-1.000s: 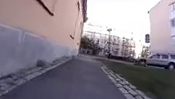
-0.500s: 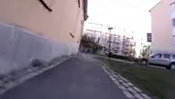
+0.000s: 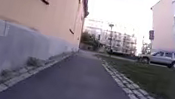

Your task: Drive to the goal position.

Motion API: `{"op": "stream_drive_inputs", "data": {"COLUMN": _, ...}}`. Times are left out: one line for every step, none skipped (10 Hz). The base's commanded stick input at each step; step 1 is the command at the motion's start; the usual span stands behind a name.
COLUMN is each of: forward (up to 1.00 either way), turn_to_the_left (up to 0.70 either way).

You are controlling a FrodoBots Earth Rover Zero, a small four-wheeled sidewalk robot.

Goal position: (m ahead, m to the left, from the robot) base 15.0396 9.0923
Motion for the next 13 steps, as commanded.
{"op": "stream_drive_inputs", "data": {"forward": 0.5, "turn_to_the_left": 0.0}}
{"op": "stream_drive_inputs", "data": {"forward": 0.5, "turn_to_the_left": 0.0}}
{"op": "stream_drive_inputs", "data": {"forward": 0.5, "turn_to_the_left": 0.0}}
{"op": "stream_drive_inputs", "data": {"forward": 0.5, "turn_to_the_left": 0.0}}
{"op": "stream_drive_inputs", "data": {"forward": 0.5, "turn_to_the_left": 0.0}}
{"op": "stream_drive_inputs", "data": {"forward": 0.5, "turn_to_the_left": 0.0}}
{"op": "stream_drive_inputs", "data": {"forward": 0.5, "turn_to_the_left": 0.0}}
{"op": "stream_drive_inputs", "data": {"forward": 0.5, "turn_to_the_left": 0.0}}
{"op": "stream_drive_inputs", "data": {"forward": 0.5, "turn_to_the_left": 0.0}}
{"op": "stream_drive_inputs", "data": {"forward": 0.5, "turn_to_the_left": 0.0}}
{"op": "stream_drive_inputs", "data": {"forward": 0.5, "turn_to_the_left": 0.0}}
{"op": "stream_drive_inputs", "data": {"forward": 0.5, "turn_to_the_left": 0.0}}
{"op": "stream_drive_inputs", "data": {"forward": 0.5, "turn_to_the_left": 0.0}}
